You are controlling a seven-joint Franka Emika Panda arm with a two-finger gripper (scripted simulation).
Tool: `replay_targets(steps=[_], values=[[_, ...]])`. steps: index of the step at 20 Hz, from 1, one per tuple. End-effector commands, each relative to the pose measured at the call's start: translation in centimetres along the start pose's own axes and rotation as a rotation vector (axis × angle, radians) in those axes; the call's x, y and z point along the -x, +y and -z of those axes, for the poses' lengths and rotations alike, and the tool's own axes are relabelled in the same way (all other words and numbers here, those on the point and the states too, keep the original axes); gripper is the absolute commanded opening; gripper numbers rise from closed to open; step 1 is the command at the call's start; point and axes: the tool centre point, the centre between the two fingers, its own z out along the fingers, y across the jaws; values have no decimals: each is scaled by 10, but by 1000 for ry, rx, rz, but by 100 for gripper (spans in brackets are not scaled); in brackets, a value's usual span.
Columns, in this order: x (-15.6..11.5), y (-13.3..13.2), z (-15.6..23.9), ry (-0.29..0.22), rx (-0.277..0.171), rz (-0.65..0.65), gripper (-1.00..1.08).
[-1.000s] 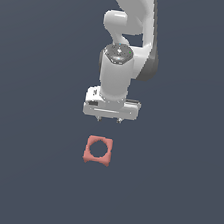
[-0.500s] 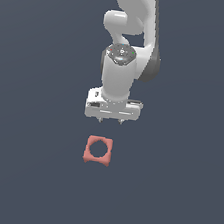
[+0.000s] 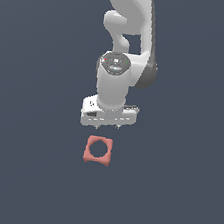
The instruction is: Pick up the object and move it to a goal position.
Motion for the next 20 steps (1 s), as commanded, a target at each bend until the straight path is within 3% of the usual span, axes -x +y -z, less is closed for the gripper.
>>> replay_targets(steps=[1, 20], values=[[-8, 6, -5, 0, -3, 46, 68], [-66, 63, -59, 17, -47, 454, 68]])
